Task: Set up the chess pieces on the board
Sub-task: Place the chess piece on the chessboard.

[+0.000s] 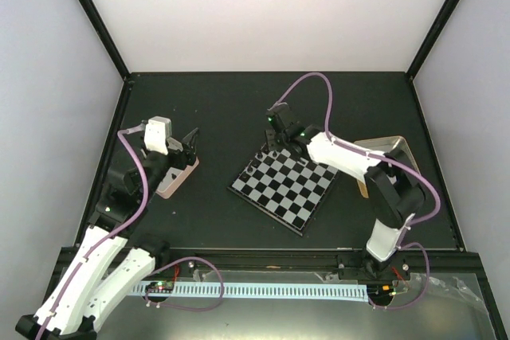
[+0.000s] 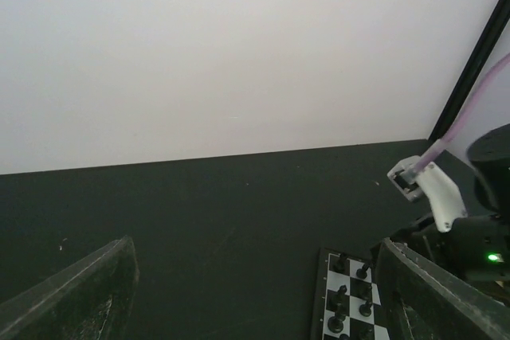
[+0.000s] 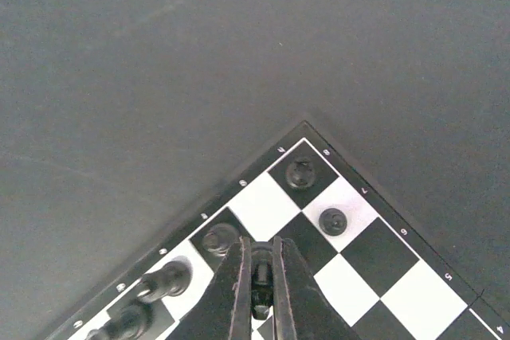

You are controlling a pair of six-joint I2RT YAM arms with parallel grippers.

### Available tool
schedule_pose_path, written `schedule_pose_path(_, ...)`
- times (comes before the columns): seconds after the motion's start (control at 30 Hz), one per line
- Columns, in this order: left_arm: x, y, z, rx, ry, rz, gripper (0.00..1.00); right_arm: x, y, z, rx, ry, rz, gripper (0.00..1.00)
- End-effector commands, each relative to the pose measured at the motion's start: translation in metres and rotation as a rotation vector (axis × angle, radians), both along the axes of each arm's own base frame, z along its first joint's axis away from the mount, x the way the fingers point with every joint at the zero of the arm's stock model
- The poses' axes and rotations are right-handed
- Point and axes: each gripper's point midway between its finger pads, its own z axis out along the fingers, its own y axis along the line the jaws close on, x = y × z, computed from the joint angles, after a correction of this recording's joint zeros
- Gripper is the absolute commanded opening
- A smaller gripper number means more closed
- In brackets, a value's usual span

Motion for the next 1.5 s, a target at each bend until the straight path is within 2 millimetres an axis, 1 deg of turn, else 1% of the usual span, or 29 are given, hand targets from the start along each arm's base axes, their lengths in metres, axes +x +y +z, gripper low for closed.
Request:
schedule_pose_path(0.0,0.003,0.001,0.0,0.007,-0.001,0.013,0.83,0.008,0.002,-0.019,-0.037,0.065,-0.017,0.02)
schedule_pose_path(0.2,0.003,0.0,-0.002,0.008,0.005,0.006,0.83,0.017,0.0,-0.038,-0.06,0.097,-0.04,0.02)
schedule_pose_path(0.5,0.003,-0.001,-0.002,0.007,0.008,0.003,0.83,0.026,0.005,-0.054,-0.046,0.124,-0.039,0.02)
schedule_pose_path(0.9,0.004,-0.002,-0.002,0.008,0.009,0.001,0.84,0.036,0.006,-0.065,-0.053,0.137,-0.035,0.03)
schedule_pose_path(1.33,0.005,-0.002,-0.003,0.009,0.011,0.0,0.84,0.044,0.01,-0.071,-0.07,0.134,-0.027,0.07)
schedule_pose_path(1.47,0.005,-0.002,-0.003,0.011,0.013,-0.001,0.84,0.045,0.007,-0.072,-0.087,0.134,-0.037,0.09)
